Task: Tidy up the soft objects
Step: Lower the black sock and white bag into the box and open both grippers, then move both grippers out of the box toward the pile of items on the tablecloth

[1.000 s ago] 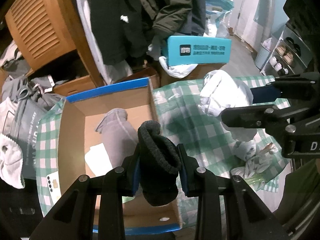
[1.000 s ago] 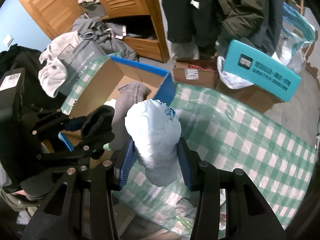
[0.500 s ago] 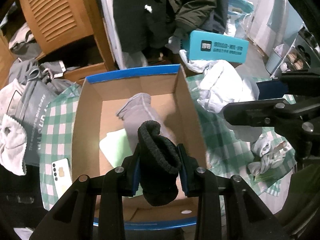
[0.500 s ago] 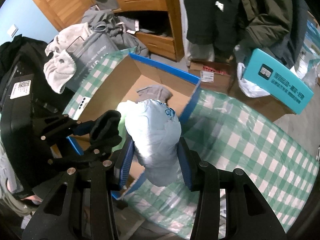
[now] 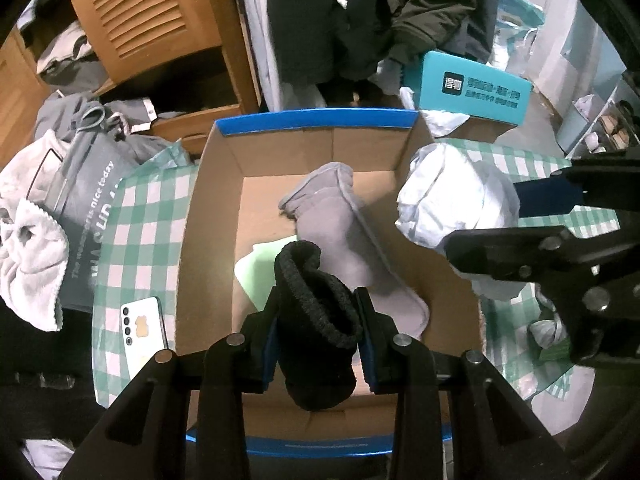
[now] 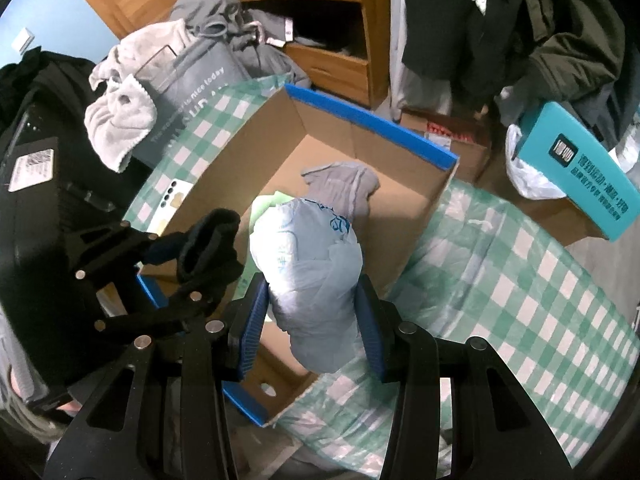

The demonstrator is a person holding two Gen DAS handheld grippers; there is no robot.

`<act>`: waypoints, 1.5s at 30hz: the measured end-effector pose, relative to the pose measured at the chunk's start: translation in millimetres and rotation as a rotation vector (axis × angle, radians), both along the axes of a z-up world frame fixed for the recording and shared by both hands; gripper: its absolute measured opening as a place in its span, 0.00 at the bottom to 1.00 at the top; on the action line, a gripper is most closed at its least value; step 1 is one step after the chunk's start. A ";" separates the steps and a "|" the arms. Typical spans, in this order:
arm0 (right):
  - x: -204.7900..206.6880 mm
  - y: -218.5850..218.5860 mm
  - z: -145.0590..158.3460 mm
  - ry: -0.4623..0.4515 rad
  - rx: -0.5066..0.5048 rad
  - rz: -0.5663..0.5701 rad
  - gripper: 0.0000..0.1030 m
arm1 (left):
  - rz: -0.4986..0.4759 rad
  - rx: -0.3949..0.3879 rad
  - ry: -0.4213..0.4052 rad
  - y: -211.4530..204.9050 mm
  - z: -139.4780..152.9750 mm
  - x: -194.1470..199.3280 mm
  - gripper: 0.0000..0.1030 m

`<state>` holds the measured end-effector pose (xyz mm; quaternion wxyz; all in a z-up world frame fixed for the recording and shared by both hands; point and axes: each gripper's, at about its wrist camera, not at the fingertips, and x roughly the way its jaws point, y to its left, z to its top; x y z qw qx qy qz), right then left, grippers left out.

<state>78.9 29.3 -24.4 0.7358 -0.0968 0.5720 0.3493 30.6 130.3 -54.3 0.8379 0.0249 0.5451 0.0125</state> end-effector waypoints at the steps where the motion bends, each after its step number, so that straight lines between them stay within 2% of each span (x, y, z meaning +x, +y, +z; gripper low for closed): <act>1: 0.8 1.8 -2.4 0.004 0.000 0.000 0.42 | 0.003 0.003 0.002 1.1 -1.1 0.4 0.33; 3: 2.0 4.4 -4.7 0.010 -0.001 0.001 0.44 | 0.011 0.008 0.010 3.0 -3.3 0.7 0.36; 6: 4.1 5.2 -6.4 0.007 -0.001 -0.002 0.46 | 0.024 0.027 0.015 5.1 -5.4 1.3 0.51; 10: 7.9 2.6 -8.1 0.003 0.005 -0.028 0.61 | 0.028 0.032 0.007 4.8 -2.9 1.3 0.60; 26: 15.6 -41.5 -2.3 -0.003 0.002 -0.123 0.62 | -0.030 0.042 0.001 -22.3 3.7 1.9 0.63; 34: 11.2 -64.4 0.7 -0.018 -0.013 -0.143 0.68 | -0.062 0.027 0.010 -39.6 2.6 4.3 0.66; 45: 6.0 -110.9 -3.6 -0.025 -0.049 -0.184 0.69 | -0.146 0.037 0.013 -82.4 4.4 7.8 0.69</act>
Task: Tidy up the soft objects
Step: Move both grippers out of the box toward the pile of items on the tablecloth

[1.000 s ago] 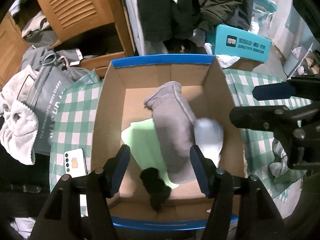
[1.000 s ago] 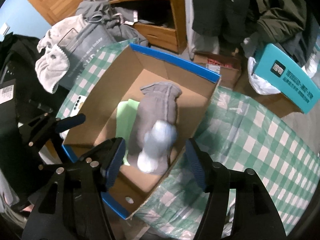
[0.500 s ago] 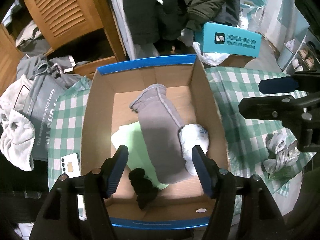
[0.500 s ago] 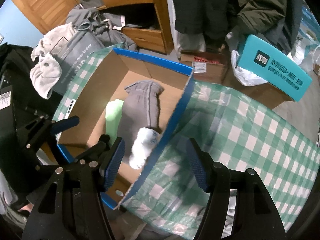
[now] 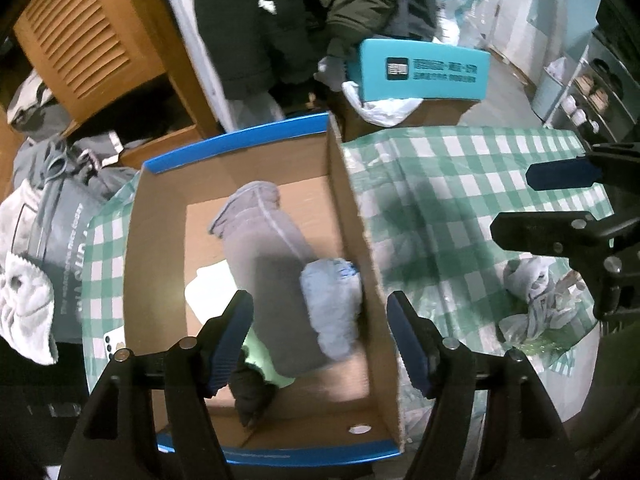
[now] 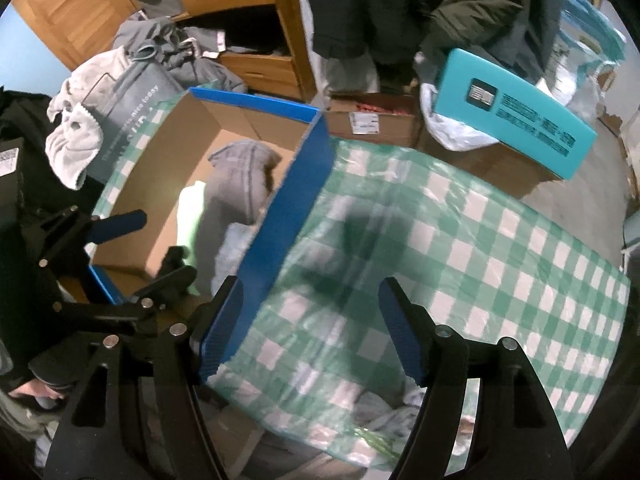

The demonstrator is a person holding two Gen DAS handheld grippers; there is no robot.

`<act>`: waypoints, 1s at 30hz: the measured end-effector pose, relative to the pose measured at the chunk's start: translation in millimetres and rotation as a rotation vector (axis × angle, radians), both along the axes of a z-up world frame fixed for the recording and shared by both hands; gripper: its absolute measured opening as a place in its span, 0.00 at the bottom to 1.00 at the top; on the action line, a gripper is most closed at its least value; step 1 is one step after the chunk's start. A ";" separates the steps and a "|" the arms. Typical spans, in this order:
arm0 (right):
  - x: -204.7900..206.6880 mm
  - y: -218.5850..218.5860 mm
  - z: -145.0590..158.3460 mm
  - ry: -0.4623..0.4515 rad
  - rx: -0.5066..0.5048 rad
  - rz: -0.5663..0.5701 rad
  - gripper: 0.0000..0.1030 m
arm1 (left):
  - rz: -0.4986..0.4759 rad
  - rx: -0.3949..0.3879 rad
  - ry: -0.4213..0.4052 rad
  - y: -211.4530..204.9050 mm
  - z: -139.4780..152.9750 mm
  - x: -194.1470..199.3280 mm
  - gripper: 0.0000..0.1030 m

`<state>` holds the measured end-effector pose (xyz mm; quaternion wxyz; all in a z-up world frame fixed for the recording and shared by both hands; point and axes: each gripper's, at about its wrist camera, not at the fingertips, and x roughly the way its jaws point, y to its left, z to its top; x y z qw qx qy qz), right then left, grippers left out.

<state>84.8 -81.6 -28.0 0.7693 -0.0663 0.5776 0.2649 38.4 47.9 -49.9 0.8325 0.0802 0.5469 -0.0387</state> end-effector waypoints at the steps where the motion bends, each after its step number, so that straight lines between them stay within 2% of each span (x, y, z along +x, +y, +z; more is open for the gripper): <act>1: -0.9 -4.1 -0.1 -0.001 -0.001 -0.006 0.69 | -0.009 0.001 0.000 -3.9 0.3 0.2 0.69; 16: -4.5 -83.7 -11.1 0.024 -0.020 -0.103 0.69 | -0.150 0.025 0.047 -70.8 -13.3 0.4 0.70; 30: -20.8 -127.7 -33.9 0.056 -0.059 -0.133 0.69 | -0.252 0.006 0.137 -123.0 -39.2 -9.1 0.70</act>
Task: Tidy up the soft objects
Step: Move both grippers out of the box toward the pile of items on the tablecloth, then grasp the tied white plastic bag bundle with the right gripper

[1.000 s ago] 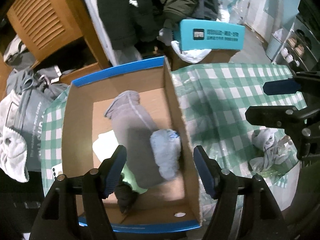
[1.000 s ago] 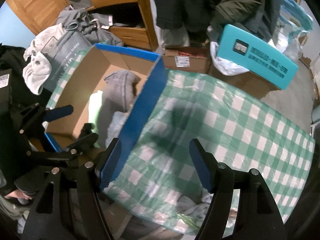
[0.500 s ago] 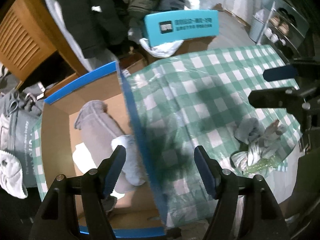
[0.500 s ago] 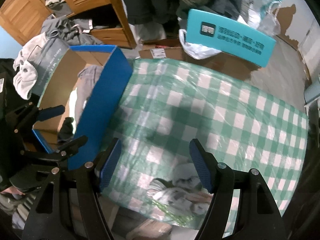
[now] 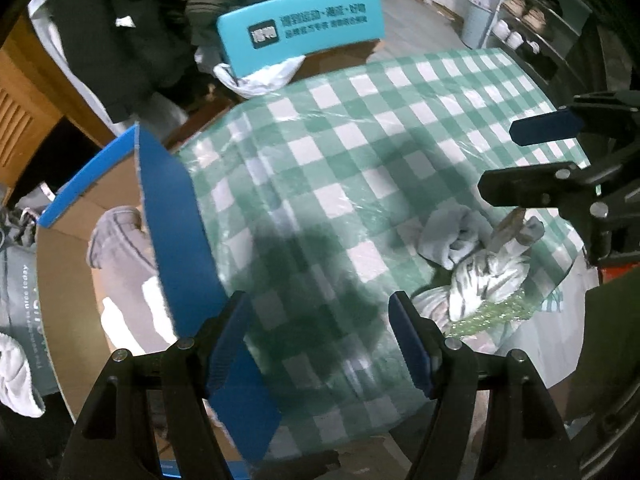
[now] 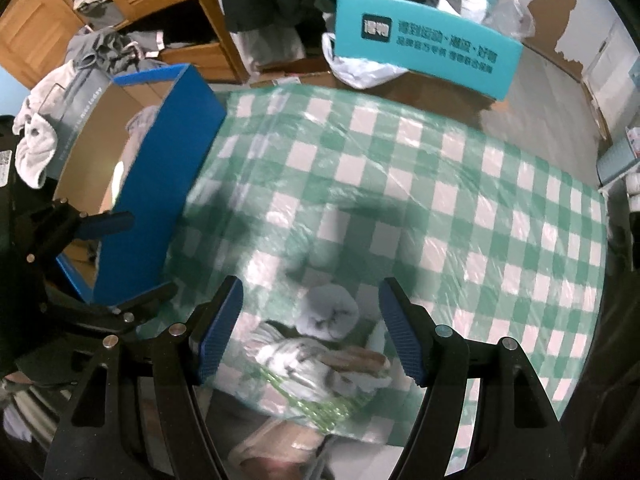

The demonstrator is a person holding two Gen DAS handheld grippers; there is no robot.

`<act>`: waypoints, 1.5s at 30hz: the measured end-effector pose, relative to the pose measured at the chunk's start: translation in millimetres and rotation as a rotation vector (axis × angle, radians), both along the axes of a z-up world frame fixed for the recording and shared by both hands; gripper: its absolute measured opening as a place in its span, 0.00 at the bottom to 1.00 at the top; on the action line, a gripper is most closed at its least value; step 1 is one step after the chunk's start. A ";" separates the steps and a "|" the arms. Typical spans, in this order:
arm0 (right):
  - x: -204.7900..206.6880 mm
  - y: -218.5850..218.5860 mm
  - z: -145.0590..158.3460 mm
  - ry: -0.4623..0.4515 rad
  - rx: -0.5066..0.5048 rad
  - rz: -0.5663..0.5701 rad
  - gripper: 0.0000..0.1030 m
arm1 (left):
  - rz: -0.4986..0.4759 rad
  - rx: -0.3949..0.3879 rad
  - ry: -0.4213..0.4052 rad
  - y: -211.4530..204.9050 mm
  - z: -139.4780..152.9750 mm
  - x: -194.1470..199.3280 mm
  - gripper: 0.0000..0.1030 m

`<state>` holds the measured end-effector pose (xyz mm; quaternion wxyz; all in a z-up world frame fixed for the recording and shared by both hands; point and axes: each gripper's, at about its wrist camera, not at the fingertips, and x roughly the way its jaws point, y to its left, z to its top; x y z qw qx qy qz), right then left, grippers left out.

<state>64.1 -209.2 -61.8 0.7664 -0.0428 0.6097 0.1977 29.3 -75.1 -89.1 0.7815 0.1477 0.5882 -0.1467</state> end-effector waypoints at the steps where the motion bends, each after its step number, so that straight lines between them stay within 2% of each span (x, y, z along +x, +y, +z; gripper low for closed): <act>1: -1.5 -2.8 -2.4 0.006 -0.002 -0.002 0.69 | 0.000 -0.003 0.006 -1.9 -1.4 -0.1 0.70; 6: -8.5 -15.2 -13.5 0.026 -0.012 -0.007 0.69 | -0.020 -0.010 0.050 -14.7 -10.9 -4.0 0.70; 17: -27.0 -25.9 -39.9 0.093 0.002 0.050 0.69 | -0.053 0.035 0.072 -33.2 -30.3 -13.9 0.70; 29: -42.4 -23.8 -86.0 0.176 -0.099 0.104 0.69 | -0.067 0.032 0.183 -50.0 -65.4 -19.1 0.70; 33: -46.3 -25.8 -99.3 0.206 -0.094 0.110 0.69 | -0.078 0.047 0.195 -56.6 -72.3 -17.9 0.70; 38: -49.0 -26.4 -107.5 0.204 -0.093 0.121 0.70 | -0.068 0.057 0.211 -58.8 -81.6 -11.5 0.70; 45: -38.0 -32.2 -126.6 0.210 -0.085 0.072 0.70 | -0.013 0.056 0.221 -53.2 -91.6 11.1 0.70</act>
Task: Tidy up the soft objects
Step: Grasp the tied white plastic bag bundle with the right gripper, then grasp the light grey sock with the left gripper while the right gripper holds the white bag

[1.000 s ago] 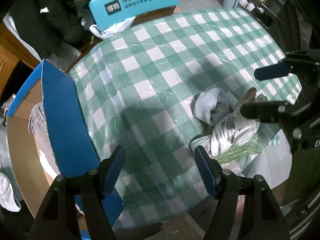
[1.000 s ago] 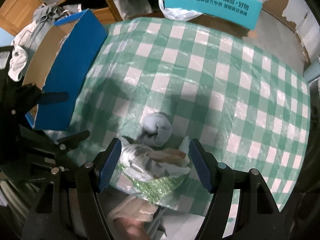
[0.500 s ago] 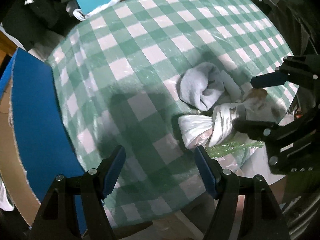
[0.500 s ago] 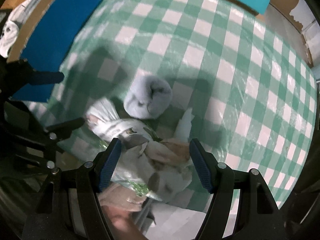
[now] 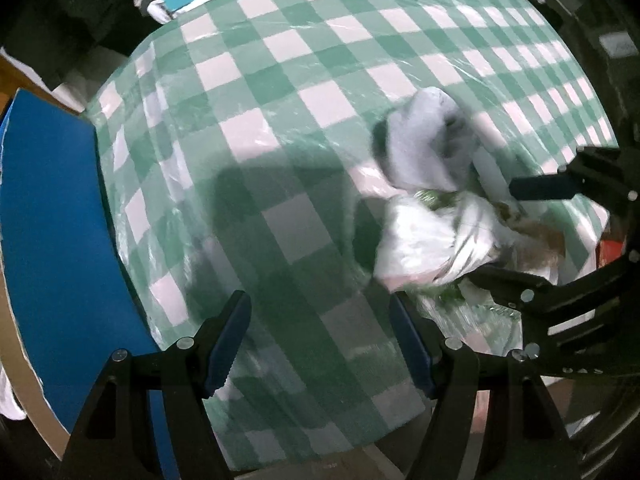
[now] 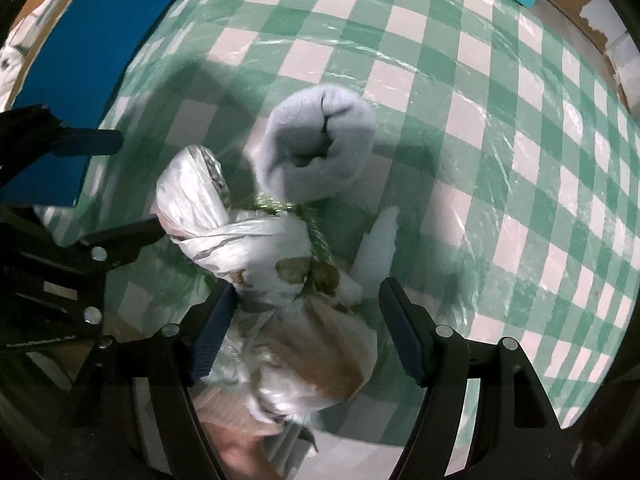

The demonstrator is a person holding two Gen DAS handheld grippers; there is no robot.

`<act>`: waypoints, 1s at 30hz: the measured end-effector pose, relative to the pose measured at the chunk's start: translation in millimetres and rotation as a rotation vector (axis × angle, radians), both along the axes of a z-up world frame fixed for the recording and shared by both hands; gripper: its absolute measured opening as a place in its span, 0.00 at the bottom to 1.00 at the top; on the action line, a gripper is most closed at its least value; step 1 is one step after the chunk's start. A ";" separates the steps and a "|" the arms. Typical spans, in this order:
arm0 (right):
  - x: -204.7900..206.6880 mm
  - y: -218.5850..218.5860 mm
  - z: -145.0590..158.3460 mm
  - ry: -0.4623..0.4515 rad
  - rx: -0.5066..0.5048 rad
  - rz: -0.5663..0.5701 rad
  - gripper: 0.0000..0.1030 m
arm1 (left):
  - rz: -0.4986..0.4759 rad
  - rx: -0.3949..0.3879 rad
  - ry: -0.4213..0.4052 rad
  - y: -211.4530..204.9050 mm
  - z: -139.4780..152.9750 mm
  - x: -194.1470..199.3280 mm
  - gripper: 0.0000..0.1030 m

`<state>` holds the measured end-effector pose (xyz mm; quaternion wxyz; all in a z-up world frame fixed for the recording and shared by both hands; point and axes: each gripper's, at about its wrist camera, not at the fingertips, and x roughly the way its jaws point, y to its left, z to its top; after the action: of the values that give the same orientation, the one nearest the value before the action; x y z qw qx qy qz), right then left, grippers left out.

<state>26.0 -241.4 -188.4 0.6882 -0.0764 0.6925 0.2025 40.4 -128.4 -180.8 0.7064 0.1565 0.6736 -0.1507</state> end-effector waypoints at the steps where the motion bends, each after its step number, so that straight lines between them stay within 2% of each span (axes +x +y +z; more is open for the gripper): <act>1: 3.3 -0.5 -2.8 0.004 -0.002 -0.009 0.70 | 0.008 -0.001 -0.001 1.6 0.4 2.2 0.70; 4: 16.5 -3.8 -12.1 0.008 -0.021 -0.040 0.70 | 0.037 -0.008 -0.005 10.9 4.0 12.1 0.70; 11: 48.2 -12.6 -19.5 -0.005 0.008 -0.137 0.70 | 0.090 -0.027 -0.018 26.3 11.0 30.5 0.70; 18: 68.7 -23.9 -5.4 -0.055 0.023 -0.209 0.70 | 0.103 -0.026 -0.012 34.4 6.3 45.0 0.70; 22: 67.1 -23.2 -1.0 -0.062 0.034 -0.197 0.70 | 0.094 -0.024 -0.013 30.3 5.1 45.4 0.70; 23: 58.5 -27.8 -2.9 -0.053 0.033 -0.186 0.68 | 0.092 -0.024 -0.015 29.7 5.6 45.6 0.70; 25: 58.7 -23.9 -7.6 -0.038 0.025 -0.175 0.49 | 0.091 -0.025 -0.016 29.4 6.1 48.0 0.70; 27: 57.9 -22.6 -10.7 -0.027 0.034 -0.175 0.45 | 0.091 -0.025 -0.019 25.4 7.6 44.4 0.70; 30: 57.0 -23.7 -4.2 -0.059 0.034 -0.170 0.41 | 0.097 -0.024 -0.020 12.2 13.8 39.4 0.70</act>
<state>83.0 -265.1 -192.6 0.7240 -0.0116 0.6726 0.1525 79.7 -116.2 -166.9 0.7213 0.1169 0.6715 -0.1228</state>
